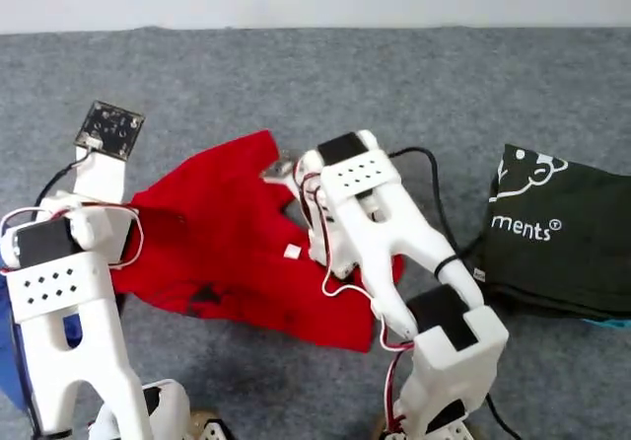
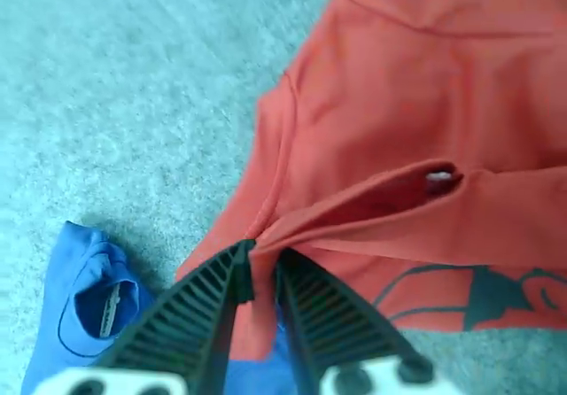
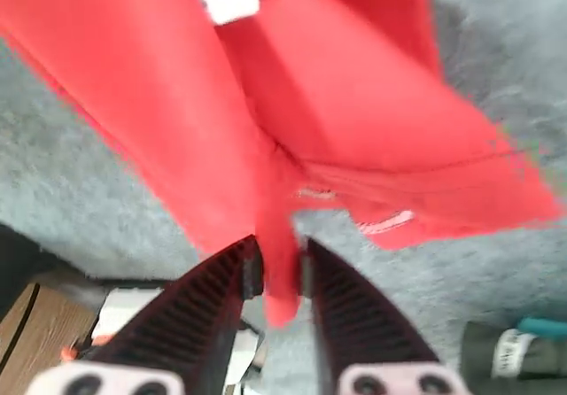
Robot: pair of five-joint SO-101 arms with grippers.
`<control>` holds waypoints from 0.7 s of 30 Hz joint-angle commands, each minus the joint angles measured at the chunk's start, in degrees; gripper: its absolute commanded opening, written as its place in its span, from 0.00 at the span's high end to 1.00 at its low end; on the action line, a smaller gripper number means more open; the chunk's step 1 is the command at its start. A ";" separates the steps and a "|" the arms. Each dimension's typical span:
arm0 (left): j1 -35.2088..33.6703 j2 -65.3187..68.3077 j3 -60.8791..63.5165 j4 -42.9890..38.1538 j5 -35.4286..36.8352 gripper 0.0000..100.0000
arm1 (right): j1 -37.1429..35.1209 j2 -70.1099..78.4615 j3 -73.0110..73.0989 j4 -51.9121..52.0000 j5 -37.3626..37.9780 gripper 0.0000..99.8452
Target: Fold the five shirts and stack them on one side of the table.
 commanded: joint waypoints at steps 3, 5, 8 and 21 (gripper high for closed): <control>-0.44 -1.14 -0.04 -1.05 -0.53 0.99 | -0.57 1.45 1.14 2.15 0.44 0.88; -0.44 -1.14 -0.13 -1.05 -0.53 0.99 | -0.57 2.77 1.14 2.07 0.44 0.88; -0.44 -1.14 -0.13 -1.05 -0.53 0.99 | -0.57 4.35 0.97 1.80 0.44 0.88; -0.53 -1.23 -0.66 -0.88 -0.35 0.99 | -2.42 -0.57 -1.41 -1.89 1.41 0.99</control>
